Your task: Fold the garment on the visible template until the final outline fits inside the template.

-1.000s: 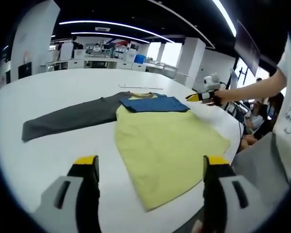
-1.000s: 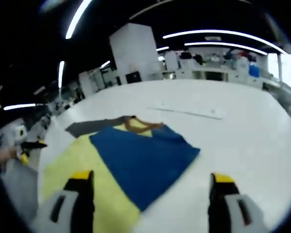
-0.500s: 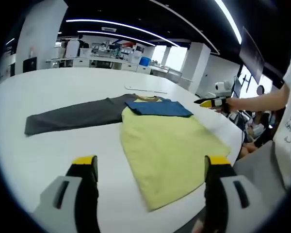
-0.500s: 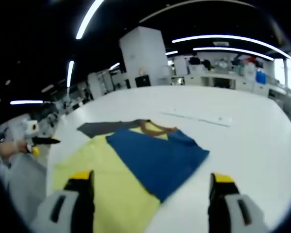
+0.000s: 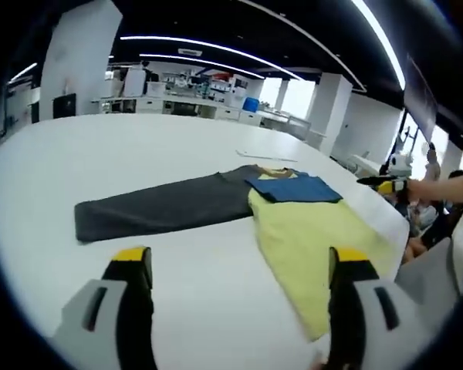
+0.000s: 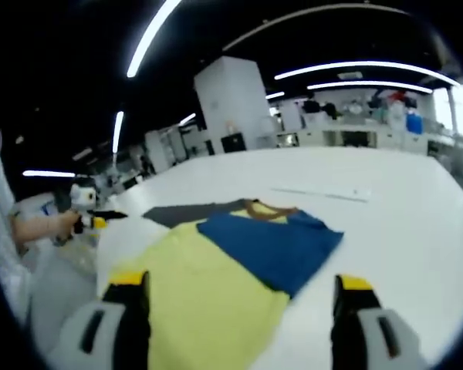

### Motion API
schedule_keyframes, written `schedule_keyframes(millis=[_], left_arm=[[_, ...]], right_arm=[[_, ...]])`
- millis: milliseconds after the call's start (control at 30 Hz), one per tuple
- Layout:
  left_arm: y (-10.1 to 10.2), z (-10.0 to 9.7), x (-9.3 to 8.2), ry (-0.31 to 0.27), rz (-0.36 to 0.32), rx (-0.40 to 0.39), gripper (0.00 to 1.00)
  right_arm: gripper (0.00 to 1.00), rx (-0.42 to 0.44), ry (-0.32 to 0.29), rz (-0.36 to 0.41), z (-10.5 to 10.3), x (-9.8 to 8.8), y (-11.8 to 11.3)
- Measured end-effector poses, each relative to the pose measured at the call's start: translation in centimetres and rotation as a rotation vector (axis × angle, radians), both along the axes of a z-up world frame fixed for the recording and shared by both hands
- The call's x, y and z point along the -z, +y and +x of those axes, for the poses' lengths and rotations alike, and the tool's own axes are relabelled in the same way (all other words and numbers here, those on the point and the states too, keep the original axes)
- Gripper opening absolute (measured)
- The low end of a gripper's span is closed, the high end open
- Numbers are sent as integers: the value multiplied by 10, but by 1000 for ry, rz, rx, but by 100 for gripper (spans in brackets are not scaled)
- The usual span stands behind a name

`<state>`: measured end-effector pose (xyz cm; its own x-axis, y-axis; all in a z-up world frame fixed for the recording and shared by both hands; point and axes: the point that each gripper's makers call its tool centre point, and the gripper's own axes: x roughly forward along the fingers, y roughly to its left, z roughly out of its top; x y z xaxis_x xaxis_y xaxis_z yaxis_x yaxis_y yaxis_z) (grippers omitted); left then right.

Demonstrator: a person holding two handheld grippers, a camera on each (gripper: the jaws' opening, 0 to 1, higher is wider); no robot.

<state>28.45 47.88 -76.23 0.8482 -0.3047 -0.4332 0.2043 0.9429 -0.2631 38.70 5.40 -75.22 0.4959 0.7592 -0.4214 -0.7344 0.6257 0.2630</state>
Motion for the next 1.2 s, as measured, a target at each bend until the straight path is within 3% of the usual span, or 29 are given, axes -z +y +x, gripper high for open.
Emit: schedule_keyframes(millis=[100, 267, 367, 433, 533, 600, 667, 767, 967, 1200], left_arm=[[38, 6, 6, 18, 52, -72, 89], [53, 8, 12, 39, 56, -102, 88], [77, 12, 22, 62, 62, -143, 82], [88, 15, 27, 73, 32, -170, 78], [113, 22, 39, 95, 52, -228, 77], [120, 20, 45, 115, 24, -277, 74], [135, 25, 55, 138, 76, -284, 71], [138, 25, 53, 131, 39, -323, 69], [152, 43, 59, 116, 32, -345, 59], [163, 46, 67, 138, 42, -426, 43]], right_arm=[[100, 4, 6, 18, -15, -2, 1], [100, 1, 27, 39, -34, -2, 6], [100, -8, 39, 52, -45, 0, 9], [100, -13, 46, 47, -50, 3, 9], [100, -12, 61, 54, -55, 5, 9], [100, -9, 66, 50, -60, 7, 9], [100, -10, 71, 47, -63, 8, 8], [100, 3, 80, 44, -69, 10, 4], [100, 36, 89, 53, -73, 10, -7], [100, 61, 103, 56, -80, 15, -14]])
